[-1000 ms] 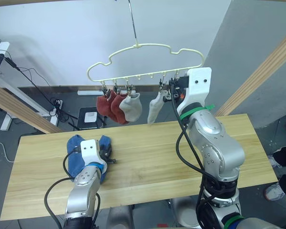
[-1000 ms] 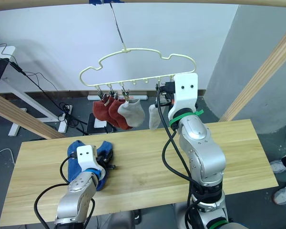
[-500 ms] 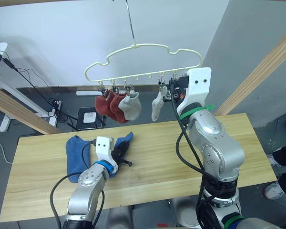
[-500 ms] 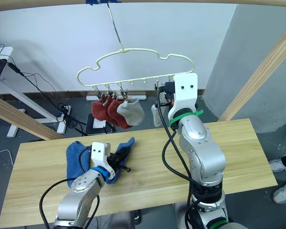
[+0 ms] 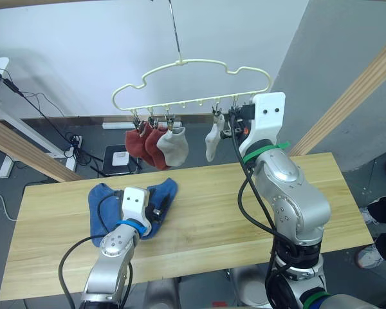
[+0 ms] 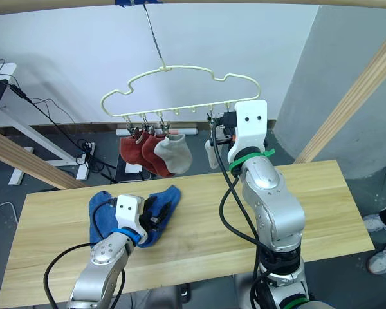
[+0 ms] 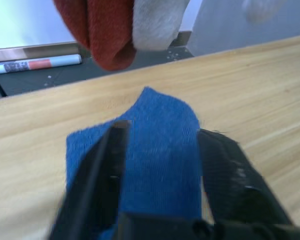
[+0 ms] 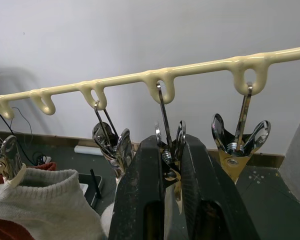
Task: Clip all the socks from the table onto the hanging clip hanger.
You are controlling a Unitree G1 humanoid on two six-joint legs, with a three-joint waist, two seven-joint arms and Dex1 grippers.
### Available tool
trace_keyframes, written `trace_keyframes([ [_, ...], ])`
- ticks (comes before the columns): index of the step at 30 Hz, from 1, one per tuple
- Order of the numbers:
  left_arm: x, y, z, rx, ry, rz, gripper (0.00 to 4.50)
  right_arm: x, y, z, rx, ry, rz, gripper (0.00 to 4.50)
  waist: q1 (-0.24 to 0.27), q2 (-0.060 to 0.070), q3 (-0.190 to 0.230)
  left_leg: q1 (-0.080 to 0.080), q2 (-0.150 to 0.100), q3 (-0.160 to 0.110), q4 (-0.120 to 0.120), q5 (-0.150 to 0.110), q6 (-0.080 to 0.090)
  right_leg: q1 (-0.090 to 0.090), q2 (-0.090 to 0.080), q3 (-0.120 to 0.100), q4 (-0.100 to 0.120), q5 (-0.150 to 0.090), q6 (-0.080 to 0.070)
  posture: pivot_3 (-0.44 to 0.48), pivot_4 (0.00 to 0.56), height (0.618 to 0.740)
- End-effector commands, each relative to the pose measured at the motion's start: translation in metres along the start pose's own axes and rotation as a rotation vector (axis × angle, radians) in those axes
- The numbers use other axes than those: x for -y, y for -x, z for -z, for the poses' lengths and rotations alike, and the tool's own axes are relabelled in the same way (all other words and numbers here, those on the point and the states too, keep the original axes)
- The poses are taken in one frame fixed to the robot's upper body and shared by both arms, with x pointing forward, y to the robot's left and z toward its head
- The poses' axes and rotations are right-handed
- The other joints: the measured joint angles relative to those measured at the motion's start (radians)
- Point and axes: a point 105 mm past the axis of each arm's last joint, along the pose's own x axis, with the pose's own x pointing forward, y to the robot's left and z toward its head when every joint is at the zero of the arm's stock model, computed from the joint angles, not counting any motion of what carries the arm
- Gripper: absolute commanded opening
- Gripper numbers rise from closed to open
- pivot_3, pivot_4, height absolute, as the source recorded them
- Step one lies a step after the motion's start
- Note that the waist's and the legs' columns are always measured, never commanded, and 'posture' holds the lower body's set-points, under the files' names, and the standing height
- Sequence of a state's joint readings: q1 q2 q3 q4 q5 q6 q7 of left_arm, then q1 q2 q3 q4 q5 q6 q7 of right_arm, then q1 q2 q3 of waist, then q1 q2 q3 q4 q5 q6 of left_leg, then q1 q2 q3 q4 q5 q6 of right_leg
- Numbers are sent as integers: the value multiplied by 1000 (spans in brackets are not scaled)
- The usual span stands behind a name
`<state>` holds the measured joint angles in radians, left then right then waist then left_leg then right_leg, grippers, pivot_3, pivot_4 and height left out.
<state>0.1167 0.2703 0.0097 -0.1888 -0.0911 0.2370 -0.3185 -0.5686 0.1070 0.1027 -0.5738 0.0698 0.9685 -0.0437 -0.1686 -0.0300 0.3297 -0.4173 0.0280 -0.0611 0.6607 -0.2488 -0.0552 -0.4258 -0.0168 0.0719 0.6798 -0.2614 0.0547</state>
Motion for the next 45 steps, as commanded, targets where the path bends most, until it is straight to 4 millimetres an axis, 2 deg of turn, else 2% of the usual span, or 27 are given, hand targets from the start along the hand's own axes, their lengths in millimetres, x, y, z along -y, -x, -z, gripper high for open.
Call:
trace_keyframes([
  [1, -10, 8, -2, -7, 18, -63, 3614, -6, 4, -12, 58, -1, -26, 125, 0, 0, 0, 0, 0, 0, 0, 0, 0, 0, 0, 0, 0, 0, 0, -224, 297, 740],
  [4, -14, 5, 4, -49, 48, -87, 4409, -7, 4, -12, 58, -3, -29, 125, 0, 0, 0, 0, 0, 0, 0, 0, 0, 0, 0, 0, 0, 0, 0, -224, 297, 740],
  [5, -15, 4, 5, -62, 55, -91, 4497, -7, 4, -11, 58, -3, -30, 125, 0, 0, 0, 0, -1, 0, 0, 0, 0, 0, 0, 0, 0, 0, 0, -224, 297, 740],
  [14, -11, -12, 22, -186, 64, -72, 4500, -9, 4, -11, 57, -4, -36, 125, 1, 0, 0, 0, -1, 0, 0, 0, 0, 0, 1, 0, 0, 0, 0, -225, 297, 740],
  [17, -12, -13, 30, -242, 89, -67, 4500, -9, 4, -11, 58, -3, -36, 125, 1, 0, 0, 0, -1, 0, 0, 0, 0, 0, 1, 0, 0, 0, 0, -230, 295, 740],
  [20, -11, -13, 30, -249, 93, -63, 4500, -10, 4, -11, 58, -4, -37, 125, 1, 0, 0, 0, -1, 0, 0, 0, 0, 0, 1, 0, 0, 0, 0, -233, 294, 740],
  [24, -12, -11, 29, -250, 57, -56, 3367, -10, 4, -11, 59, -7, -35, 125, 0, 0, 0, 1, -1, 0, 0, 0, 0, 0, 1, 0, 0, 0, 0, -234, 293, 740],
  [31, -15, -9, 27, -235, 54, -57, 1981, -11, 5, -11, 61, -8, -35, 125, 1, 0, 0, 1, 0, 0, 0, 0, 0, 0, 0, 0, 0, 0, 0, -232, 289, 740],
  [39, 2, -10, 20, -173, 113, 74, 304, -10, 5, -12, 63, -3, -30, 125, 0, 0, 0, 0, 0, 0, 0, 0, 0, 0, 0, 0, 0, 0, 0, -244, 290, 740],
  [41, 9, -12, 14, -135, 111, 128, 13, -9, 5, -12, 64, -1, -28, 125, 0, 0, 0, 0, 0, 0, 0, 0, 0, 0, 0, 0, 0, 0, 0, -244, 290, 740],
  [43, 18, -16, -3, -52, 109, 201, 0, -8, 5, -13, 65, 0, -24, 125, 0, 0, 0, 0, 0, 0, 0, 0, 0, 0, 0, 0, 0, 0, 0, -252, 295, 740],
  [45, 34, -22, -30, 64, 93, 344, 0, -8, 5, -13, 66, 1, -20, 125, 3, 0, 0, 0, 0, 0, 0, 0, 0, 0, 0, 0, 0, 0, 0, -252, 295, 740],
])
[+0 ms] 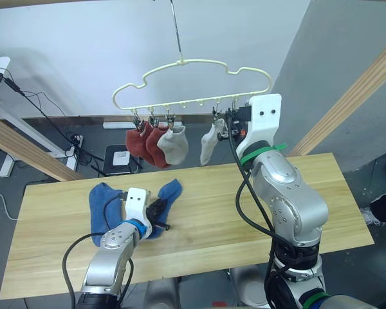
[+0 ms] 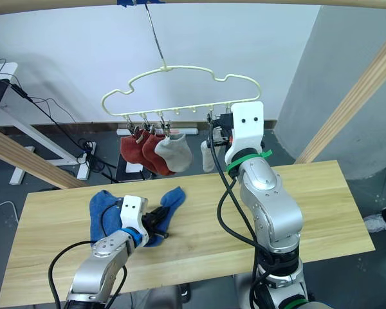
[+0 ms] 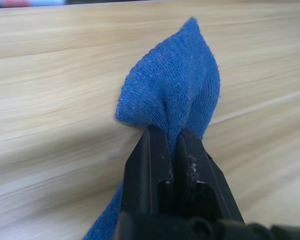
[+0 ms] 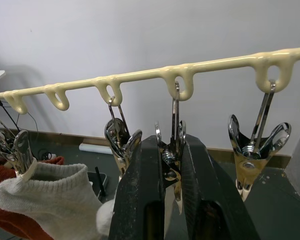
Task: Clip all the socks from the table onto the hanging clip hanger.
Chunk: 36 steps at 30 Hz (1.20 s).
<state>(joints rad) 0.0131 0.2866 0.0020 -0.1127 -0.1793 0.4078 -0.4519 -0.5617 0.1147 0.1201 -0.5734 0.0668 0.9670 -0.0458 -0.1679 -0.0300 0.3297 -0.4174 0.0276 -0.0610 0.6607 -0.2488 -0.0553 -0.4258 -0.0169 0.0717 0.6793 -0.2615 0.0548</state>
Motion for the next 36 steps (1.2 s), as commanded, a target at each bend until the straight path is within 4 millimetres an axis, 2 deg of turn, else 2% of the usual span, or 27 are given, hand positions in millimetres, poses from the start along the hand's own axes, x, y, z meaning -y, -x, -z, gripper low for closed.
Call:
trace_keyframes([
  [1, 31, -6, -45, 195, -50, 238, 0, -2, 4, -15, 71, 3, -8, 125, 4, 0, 0, 0, 0, 0, 0, 0, 0, 0, 0, 0, 0, 0, 0, -258, 295, 740],
  [5, 48, -12, -71, 278, -109, 383, 0, -1, 5, -16, 73, 7, -4, 125, 1, 0, 0, 0, -1, 1, 1, 0, 0, 0, 0, 0, 0, 0, 0, -258, 295, 740],
  [8, 61, -21, -97, 366, -101, 407, 0, 0, 5, -18, 77, 9, 3, 125, -3, 0, 0, 0, -1, 1, 0, 0, 0, 0, 0, 0, 0, 0, 0, -258, 295, 740],
  [10, 68, -25, -107, 403, -86, 408, 0, 1, 5, -18, 79, 11, 5, 125, -3, 0, 0, -1, -1, 1, -1, 0, 0, 0, 1, 0, -1, 0, 0, -277, 294, 740],
  [16, 87, -28, -118, 468, -51, 406, 0, 2, 6, -18, 76, 12, 7, 125, -9, 0, 0, -1, -1, 1, 0, 0, 0, 0, 1, 0, -1, 0, 0, -281, 296, 740],
  [25, 85, -32, -127, 520, -43, 352, 0, 1, 7, -16, 65, 9, 0, 125, -25, 0, 0, -1, -1, 1, 0, 0, 0, 0, 1, 1, -1, 0, 0, -278, 299, 740],
  [36, 90, -37, -127, 506, -55, 378, 0, -1, 6, -16, 59, 3, -10, 125, -27, 0, 0, -1, -1, 1, 0, 0, 0, 0, 2, 1, -1, 0, 0, -276, 299, 740],
])
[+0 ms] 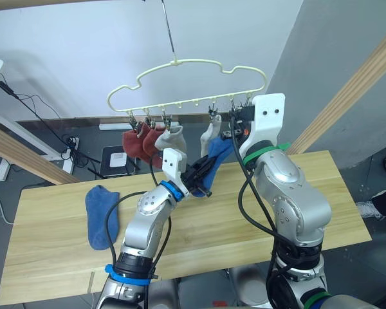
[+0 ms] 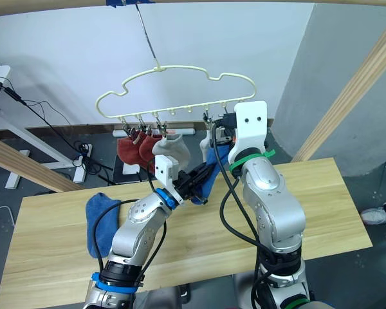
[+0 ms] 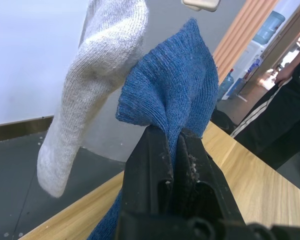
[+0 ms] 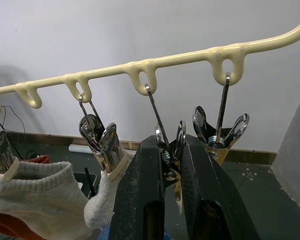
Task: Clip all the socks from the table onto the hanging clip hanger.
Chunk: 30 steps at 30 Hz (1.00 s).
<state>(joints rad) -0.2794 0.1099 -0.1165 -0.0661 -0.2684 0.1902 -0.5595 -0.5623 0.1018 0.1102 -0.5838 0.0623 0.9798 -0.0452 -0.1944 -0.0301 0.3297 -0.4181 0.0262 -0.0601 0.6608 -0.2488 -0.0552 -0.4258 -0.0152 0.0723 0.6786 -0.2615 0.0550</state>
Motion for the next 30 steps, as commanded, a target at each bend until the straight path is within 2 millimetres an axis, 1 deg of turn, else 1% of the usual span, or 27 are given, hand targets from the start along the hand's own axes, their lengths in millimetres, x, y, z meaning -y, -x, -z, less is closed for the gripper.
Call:
trace_keyframes([
  [1, 6, -5, -5, 23, -16, 26, 0, -6, 5, -15, 62, -9, -26, 125, 0, 0, 0, 0, 0, 0, 0, 0, 0, 0, 0, 0, 0, 0, 0, -276, 299, 740],
  [16, 9, -15, -10, 47, -8, 27, 0, -8, 6, -12, 48, -13, -34, 125, 0, 0, 0, 0, 0, 0, 0, 0, 0, 0, 1, 0, 0, 0, 0, -275, 302, 740],
  [24, 5, -16, -16, 74, 2, 8, 0, -8, 5, -11, 45, -7, -33, 125, 0, 0, 0, 0, 0, 0, 0, 0, 0, 0, 1, 0, 0, 0, 0, -273, 299, 740],
  [30, 7, -16, -19, 94, -1, 17, 0, -8, 6, -12, 58, 21, -32, 125, 0, 0, 0, 0, 0, 0, 0, 0, 0, 0, 1, 0, 0, 0, 0, -270, 297, 740],
])
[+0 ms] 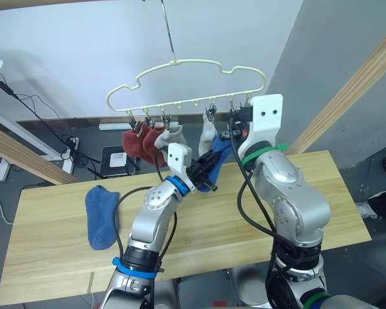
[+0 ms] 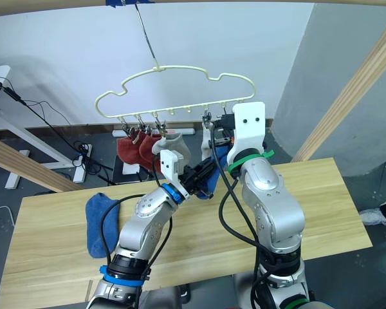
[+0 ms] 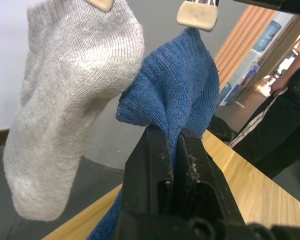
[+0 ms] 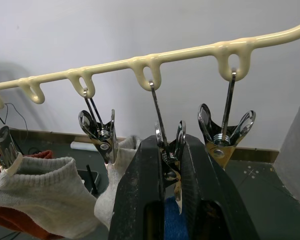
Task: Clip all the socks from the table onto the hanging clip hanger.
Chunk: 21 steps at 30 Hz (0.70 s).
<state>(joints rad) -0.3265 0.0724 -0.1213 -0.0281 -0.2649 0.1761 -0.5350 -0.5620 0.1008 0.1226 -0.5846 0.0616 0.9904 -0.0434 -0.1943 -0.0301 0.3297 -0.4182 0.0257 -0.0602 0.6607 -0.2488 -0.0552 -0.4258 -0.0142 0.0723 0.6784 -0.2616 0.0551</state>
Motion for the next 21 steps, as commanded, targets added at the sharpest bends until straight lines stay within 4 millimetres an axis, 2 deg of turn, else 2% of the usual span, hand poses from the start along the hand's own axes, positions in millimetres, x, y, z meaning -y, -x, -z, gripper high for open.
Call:
trace_keyframes([
  [1, 7, -3, -14, 66, -10, 27, 0, -4, 6, -14, 72, 21, -19, 125, 0, 0, 0, 0, 0, 0, 0, 0, 0, 0, 0, 0, 0, 0, 0, -269, 295, 740],
  [21, 9, -7, -27, 122, -17, 28, 0, -5, 8, -7, 72, 64, -34, 125, 0, 0, 0, 0, -1, 0, 0, 0, 0, 0, 0, 0, 0, 0, 0, -261, 292, 740],
])
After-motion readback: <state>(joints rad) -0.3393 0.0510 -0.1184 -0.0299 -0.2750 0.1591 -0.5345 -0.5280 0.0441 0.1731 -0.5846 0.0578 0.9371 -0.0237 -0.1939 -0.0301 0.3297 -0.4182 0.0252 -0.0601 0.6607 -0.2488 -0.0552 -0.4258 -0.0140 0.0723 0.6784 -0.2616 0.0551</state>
